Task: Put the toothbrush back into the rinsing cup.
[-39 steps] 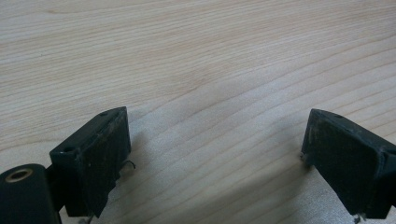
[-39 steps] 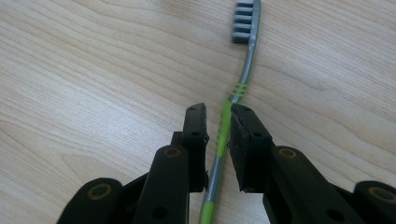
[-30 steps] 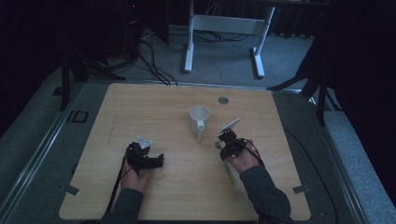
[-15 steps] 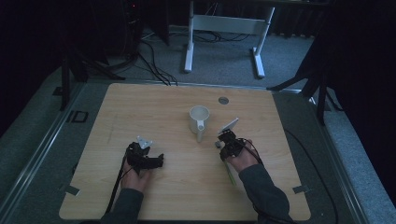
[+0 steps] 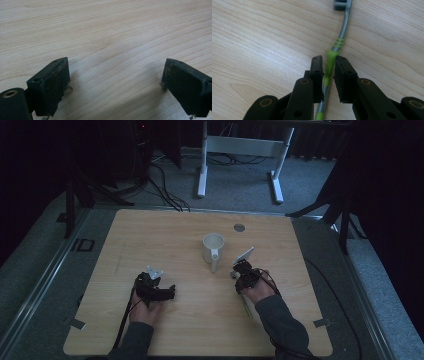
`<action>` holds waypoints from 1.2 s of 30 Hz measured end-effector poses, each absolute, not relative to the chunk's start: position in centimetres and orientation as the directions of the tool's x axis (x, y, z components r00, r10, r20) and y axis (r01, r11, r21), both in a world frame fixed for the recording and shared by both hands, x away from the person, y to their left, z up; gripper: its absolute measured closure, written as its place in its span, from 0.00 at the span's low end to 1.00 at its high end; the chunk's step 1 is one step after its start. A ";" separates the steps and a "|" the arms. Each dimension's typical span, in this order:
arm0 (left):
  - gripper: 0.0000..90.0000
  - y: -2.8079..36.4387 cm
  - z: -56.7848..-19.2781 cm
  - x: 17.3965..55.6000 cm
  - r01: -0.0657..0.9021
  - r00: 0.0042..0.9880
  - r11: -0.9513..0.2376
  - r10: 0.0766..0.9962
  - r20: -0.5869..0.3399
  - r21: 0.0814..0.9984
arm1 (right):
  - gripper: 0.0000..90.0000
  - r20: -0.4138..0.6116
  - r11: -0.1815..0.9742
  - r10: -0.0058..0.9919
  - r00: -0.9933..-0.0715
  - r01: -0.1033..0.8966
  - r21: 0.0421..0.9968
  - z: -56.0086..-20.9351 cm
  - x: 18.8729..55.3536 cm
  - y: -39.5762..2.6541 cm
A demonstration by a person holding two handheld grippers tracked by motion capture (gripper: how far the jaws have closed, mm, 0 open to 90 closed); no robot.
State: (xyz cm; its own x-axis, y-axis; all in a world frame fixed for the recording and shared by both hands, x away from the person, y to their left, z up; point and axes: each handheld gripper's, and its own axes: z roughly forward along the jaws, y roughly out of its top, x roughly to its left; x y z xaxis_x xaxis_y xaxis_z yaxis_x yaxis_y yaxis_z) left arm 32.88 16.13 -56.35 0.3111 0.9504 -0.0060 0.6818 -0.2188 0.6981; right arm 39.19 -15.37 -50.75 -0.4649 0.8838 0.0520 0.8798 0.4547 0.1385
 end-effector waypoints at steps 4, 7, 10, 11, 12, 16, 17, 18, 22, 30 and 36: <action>0.09 16.1 -56.3 32.9 0.682 0.312 -0.220 0.950 -0.006 0.698 | 0.85 0.051 0.456 0.884 -0.465 0.880 0.132 -50.9 39.3 -15.3; 0.09 16.1 -56.3 32.9 0.682 0.311 -0.219 0.950 -0.006 0.698 | 0.85 0.048 0.459 0.883 -0.468 0.879 0.127 -51.0 39.3 -15.3; 0.09 16.1 -56.3 32.9 0.682 0.311 -0.219 0.950 -0.006 0.698 | 0.85 0.046 0.455 0.885 -0.463 0.883 0.115 -51.3 39.4 -15.3; 0.09 16.1 -56.3 32.9 0.682 0.311 -0.219 0.950 -0.006 0.698 | 0.85 0.046 0.455 0.885 -0.463 0.883 0.115 -51.3 39.4 -15.3; 0.09 16.1 -56.3 32.9 0.682 0.311 -0.219 0.950 -0.006 0.698 | 0.85 0.046 0.457 0.885 -0.464 0.882 0.115 -51.3 39.4 -15.3; 0.09 16.1 -56.3 32.9 0.682 0.312 -0.219 0.950 -0.006 0.698 | 0.86 0.044 0.459 0.884 -0.466 0.882 0.108 -51.5 39.5 -15.3; 0.09 16.1 -56.3 32.9 0.682 0.312 -0.220 0.950 -0.006 0.698 | 0.87 0.042 0.460 0.884 -0.466 0.881 0.107 -51.5 39.5 -15.2; 0.09 16.1 -56.3 32.9 0.682 0.311 -0.219 0.950 -0.006 0.698 | 0.87 0.042 0.460 0.883 -0.467 0.881 0.107 -51.5 39.5 -15.2; 0.09 16.1 -56.3 32.9 0.682 0.312 -0.219 0.950 -0.006 0.698 | 0.88 0.036 0.465 0.882 -0.470 0.880 0.100 -51.5 39.5 -15.1; 0.09 16.1 -56.3 32.9 0.682 0.312 -0.219 0.950 -0.006 0.698 | 0.90 0.014 0.481 0.875 -0.484 0.872 0.092 -51.6 39.3 -14.8; 0.09 16.1 -56.4 32.9 0.681 0.311 -0.218 0.950 -0.007 0.699 | 0.91 0.014 0.477 0.876 -0.482 0.871 0.120 -50.8 39.2 -15.0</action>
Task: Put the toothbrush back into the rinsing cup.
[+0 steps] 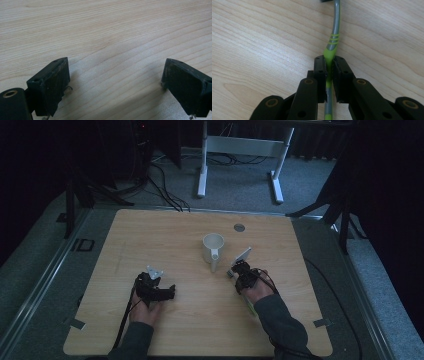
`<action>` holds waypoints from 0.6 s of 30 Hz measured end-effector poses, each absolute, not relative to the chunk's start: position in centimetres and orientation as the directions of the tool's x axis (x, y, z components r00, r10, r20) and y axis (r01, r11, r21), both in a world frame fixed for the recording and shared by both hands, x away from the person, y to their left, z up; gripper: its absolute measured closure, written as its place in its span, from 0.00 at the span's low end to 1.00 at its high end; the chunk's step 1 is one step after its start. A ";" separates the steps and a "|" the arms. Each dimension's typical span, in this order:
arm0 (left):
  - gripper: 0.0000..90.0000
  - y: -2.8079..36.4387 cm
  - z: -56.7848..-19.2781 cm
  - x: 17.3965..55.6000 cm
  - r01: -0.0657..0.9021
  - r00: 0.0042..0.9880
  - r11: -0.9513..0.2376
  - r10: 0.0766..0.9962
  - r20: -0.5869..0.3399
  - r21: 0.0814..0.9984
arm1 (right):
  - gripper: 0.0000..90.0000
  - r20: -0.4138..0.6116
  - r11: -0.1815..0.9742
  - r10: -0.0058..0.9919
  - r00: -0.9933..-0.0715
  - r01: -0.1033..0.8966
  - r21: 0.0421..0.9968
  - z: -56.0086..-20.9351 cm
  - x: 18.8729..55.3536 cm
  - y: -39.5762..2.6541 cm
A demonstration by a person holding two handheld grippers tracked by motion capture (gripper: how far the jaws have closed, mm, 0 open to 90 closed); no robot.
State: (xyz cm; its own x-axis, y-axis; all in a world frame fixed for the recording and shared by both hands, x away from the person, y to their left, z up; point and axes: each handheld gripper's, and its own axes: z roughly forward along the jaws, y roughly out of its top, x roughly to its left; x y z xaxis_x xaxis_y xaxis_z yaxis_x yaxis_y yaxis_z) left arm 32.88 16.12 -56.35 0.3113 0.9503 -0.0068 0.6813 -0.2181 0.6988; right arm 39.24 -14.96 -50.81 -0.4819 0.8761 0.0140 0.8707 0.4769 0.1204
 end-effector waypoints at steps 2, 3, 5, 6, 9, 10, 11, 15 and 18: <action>0.09 16.1 -56.4 32.9 0.682 0.310 -0.217 0.951 -0.007 0.699 | 0.91 0.022 0.471 0.878 -0.478 0.872 0.130 -50.4 39.2 -15.1; 0.09 16.1 -56.4 32.9 0.681 0.311 -0.218 0.950 -0.007 0.699 | 0.91 0.022 0.472 0.878 -0.479 0.871 0.134 -50.3 39.3 -15.1; 0.09 16.1 -56.3 32.9 0.681 0.311 -0.218 0.950 -0.007 0.699 | 0.91 0.021 0.466 0.880 -0.474 0.873 0.145 -50.0 39.3 -15.2; 0.09 16.1 -56.4 32.9 0.681 0.311 -0.218 0.950 -0.007 0.699 | 0.91 0.020 0.465 0.881 -0.473 0.872 0.150 -49.9 39.3 -15.3; 0.09 16.1 -56.4 32.9 0.682 0.310 -0.217 0.951 -0.007 0.699 | 0.91 0.027 0.453 0.885 -0.464 0.875 0.171 -49.6 39.3 -15.7; 0.09 16.1 -56.4 32.9 0.682 0.311 -0.218 0.951 -0.007 0.699 | 0.91 0.027 0.453 0.885 -0.464 0.875 0.171 -49.6 39.3 -15.7; 0.09 16.1 -56.4 32.9 0.681 0.311 -0.218 0.950 -0.007 0.699 | 0.91 0.028 0.452 0.886 -0.463 0.875 0.175 -49.5 39.3 -15.8; 0.09 16.1 -56.4 32.9 0.681 0.311 -0.218 0.950 -0.007 0.699 | 0.91 0.031 0.439 0.891 -0.454 0.876 0.200 -49.1 39.3 -16.0; 0.09 16.1 -56.4 32.9 0.681 0.311 -0.218 0.950 -0.007 0.699 | 0.91 0.034 0.433 0.893 -0.450 0.875 0.218 -48.7 39.4 -16.1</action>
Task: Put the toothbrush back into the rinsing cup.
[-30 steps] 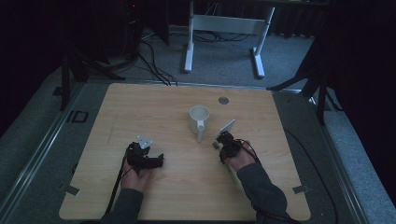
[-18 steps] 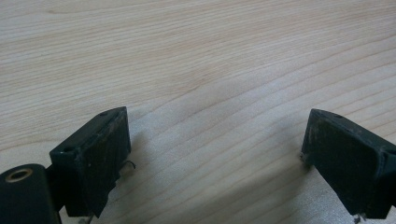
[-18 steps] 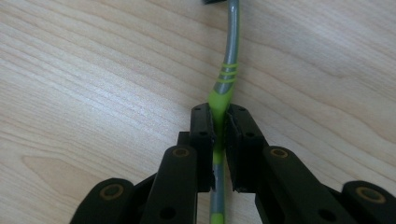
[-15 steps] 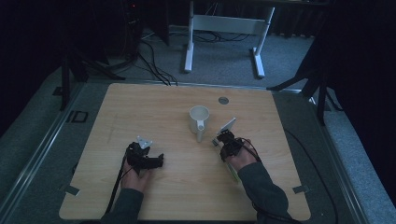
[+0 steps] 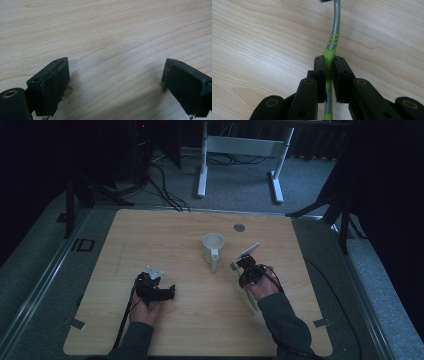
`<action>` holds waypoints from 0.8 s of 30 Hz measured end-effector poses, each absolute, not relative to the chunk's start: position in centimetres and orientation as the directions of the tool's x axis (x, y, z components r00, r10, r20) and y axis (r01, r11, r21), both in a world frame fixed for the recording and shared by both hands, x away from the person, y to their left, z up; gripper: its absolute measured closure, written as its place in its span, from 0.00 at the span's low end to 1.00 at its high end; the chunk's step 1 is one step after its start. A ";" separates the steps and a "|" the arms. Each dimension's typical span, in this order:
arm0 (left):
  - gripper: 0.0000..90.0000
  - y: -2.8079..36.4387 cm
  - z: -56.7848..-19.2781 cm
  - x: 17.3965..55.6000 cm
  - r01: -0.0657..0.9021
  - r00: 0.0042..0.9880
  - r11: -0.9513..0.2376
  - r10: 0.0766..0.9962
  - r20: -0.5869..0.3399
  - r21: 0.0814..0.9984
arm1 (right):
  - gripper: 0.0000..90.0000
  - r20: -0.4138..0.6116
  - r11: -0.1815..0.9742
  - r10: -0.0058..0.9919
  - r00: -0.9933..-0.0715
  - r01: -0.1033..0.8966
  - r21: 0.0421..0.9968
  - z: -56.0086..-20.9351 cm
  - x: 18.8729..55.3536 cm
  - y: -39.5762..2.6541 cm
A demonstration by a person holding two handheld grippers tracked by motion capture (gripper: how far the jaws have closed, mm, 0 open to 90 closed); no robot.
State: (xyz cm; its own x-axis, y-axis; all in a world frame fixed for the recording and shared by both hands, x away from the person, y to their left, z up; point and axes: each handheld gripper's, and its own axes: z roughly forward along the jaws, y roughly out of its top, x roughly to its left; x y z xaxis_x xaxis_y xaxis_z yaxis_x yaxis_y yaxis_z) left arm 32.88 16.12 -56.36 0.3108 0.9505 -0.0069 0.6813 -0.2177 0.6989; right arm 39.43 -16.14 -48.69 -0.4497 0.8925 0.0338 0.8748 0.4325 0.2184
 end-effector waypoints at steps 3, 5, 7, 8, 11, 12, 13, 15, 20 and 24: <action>0.09 16.1 -56.4 32.9 0.681 0.310 -0.217 0.951 -0.007 0.699 | 0.91 0.039 0.427 0.894 -0.447 0.874 0.232 -48.4 39.5 -16.2; 0.09 16.1 -56.4 32.9 0.681 0.310 -0.217 0.951 -0.007 0.699 | 0.91 0.036 0.429 0.892 -0.450 0.870 0.244 -48.2 39.5 -16.1; 0.09 16.1 -56.4 32.9 0.681 0.310 -0.217 0.951 -0.007 0.699 | 0.91 0.037 0.427 0.893 -0.449 0.869 0.251 -48.1 39.5 -16.1; 0.09 16.1 -56.4 32.9 0.681 0.311 -0.218 0.950 -0.007 0.699 | 0.91 0.037 0.425 0.893 -0.449 0.868 0.257 -48.1 39.5 -16.1; 0.09 16.1 -56.4 32.9 0.681 0.310 -0.217 0.951 -0.007 0.699 | 0.91 0.039 0.418 0.895 -0.444 0.866 0.277 -47.8 39.5 -16.2; 0.09 16.1 -56.4 32.9 0.681 0.310 -0.217 0.951 -0.007 0.699 | 0.91 0.040 0.414 0.896 -0.442 0.865 0.282 -47.8 39.5 -16.2; 0.09 16.1 -56.4 32.9 0.681 0.311 -0.218 0.950 -0.007 0.699 | 0.91 0.039 0.414 0.896 -0.443 0.863 0.289 -47.7 39.5 -16.3; 0.09 16.1 -56.4 32.9 0.681 0.311 -0.218 0.951 -0.007 0.699 | 0.91 0.039 0.411 0.896 -0.442 0.860 0.302 -47.5 39.5 -16.3; 0.09 16.1 -56.4 32.9 0.681 0.310 -0.217 0.951 -0.007 0.699 | 0.91 0.040 0.403 0.896 -0.441 0.849 0.341 -47.1 39.4 -16.4; 0.09 16.1 -56.4 32.9 0.681 0.309 -0.215 0.951 -0.008 0.700 | 0.91 0.036 0.391 0.900 -0.435 0.840 0.377 -46.7 39.3 -16.4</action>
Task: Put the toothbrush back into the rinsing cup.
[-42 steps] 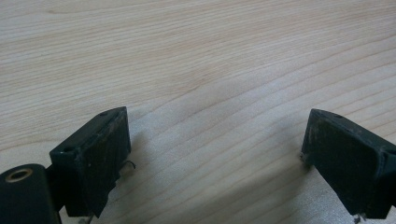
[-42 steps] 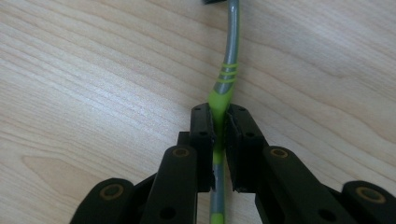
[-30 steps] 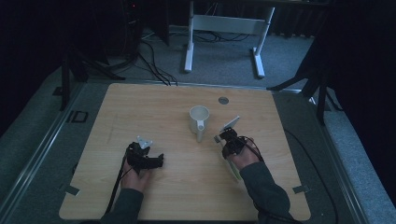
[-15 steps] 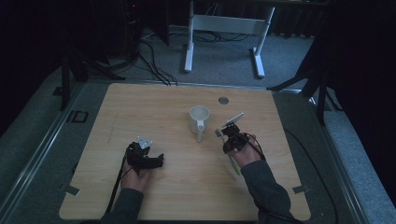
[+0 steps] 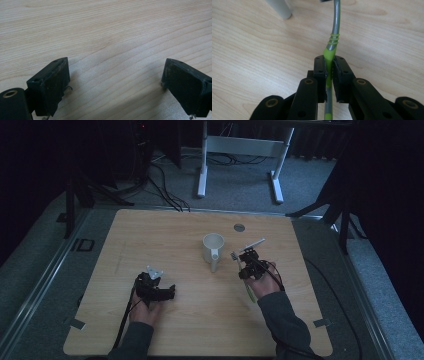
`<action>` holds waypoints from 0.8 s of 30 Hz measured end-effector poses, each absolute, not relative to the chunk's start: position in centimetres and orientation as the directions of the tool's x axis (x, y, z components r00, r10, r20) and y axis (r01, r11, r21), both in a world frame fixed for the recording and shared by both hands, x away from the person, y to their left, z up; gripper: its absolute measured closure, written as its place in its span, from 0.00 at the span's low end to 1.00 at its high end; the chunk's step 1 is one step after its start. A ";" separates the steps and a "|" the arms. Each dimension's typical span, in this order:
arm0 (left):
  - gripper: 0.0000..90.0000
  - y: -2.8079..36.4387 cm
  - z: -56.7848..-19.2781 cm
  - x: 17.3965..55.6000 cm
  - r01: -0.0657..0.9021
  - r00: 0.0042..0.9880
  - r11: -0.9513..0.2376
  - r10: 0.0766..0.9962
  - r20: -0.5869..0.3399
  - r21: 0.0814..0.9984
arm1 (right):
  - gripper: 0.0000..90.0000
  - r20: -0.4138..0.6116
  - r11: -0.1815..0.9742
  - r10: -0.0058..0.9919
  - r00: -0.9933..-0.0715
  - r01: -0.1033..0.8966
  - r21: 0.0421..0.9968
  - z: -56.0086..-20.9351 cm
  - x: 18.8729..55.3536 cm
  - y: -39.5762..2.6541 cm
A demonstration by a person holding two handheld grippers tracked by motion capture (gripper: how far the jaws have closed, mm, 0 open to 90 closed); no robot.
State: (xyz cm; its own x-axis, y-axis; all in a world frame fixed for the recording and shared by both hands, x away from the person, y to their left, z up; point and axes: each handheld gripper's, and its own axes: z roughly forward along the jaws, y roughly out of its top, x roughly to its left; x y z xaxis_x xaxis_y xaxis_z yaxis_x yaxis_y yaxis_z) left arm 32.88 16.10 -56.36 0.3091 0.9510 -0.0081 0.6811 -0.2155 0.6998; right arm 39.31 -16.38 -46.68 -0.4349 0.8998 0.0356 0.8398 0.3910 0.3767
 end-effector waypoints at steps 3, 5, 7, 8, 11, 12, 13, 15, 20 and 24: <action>0.09 16.1 -56.4 32.9 0.681 0.310 -0.216 0.951 -0.007 0.699 | 0.91 0.036 0.380 0.902 -0.430 0.833 0.403 -46.4 39.3 -16.5; 0.09 16.1 -56.4 32.9 0.681 0.309 -0.216 0.951 -0.007 0.699 | 0.91 0.033 0.378 0.902 -0.429 0.826 0.419 -46.3 39.2 -16.6; 0.09 16.1 -56.4 32.9 0.682 0.311 -0.218 0.950 -0.006 0.698 | 0.91 0.032 0.374 0.903 -0.428 0.822 0.430 -46.2 39.2 -16.6; 0.09 16.1 -56.3 32.9 0.682 0.311 -0.218 0.951 -0.006 0.698 | 0.91 0.031 0.374 0.903 -0.429 0.819 0.435 -46.1 39.2 -16.7; 0.09 16.1 -56.3 32.9 0.682 0.311 -0.219 0.950 -0.006 0.698 | 0.91 0.029 0.375 0.901 -0.433 0.811 0.450 -46.0 39.2 -16.7; 0.09 16.1 -56.3 32.9 0.682 0.312 -0.219 0.950 -0.006 0.698 | 0.91 0.028 0.375 0.901 -0.433 0.808 0.455 -46.0 39.1 -16.7; 0.09 16.1 -56.3 32.9 0.682 0.311 -0.219 0.950 -0.006 0.698 | 0.91 0.025 0.376 0.900 -0.435 0.805 0.458 -46.0 39.1 -16.7; 0.09 16.1 -56.3 32.9 0.682 0.311 -0.219 0.950 -0.006 0.698 | 0.91 0.023 0.375 0.900 -0.436 0.799 0.470 -45.9 39.1 -16.7; 0.09 16.1 -56.3 32.9 0.681 0.312 -0.219 0.950 -0.006 0.698 | 0.91 0.013 0.376 0.897 -0.441 0.779 0.502 -45.6 39.0 -16.6; 0.09 16.1 -56.4 32.9 0.681 0.311 -0.218 0.951 -0.006 0.699 | 0.91 0.012 0.363 0.901 -0.434 0.768 0.527 -45.2 38.9 -16.7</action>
State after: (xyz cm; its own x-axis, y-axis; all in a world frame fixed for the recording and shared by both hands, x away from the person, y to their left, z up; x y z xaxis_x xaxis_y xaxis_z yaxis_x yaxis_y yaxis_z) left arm 32.88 16.12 -56.35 0.3105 0.9505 -0.0064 0.6809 -0.2178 0.6993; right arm 38.90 -16.72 -45.23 -0.4338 0.9009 0.0120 0.7682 0.3629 0.5274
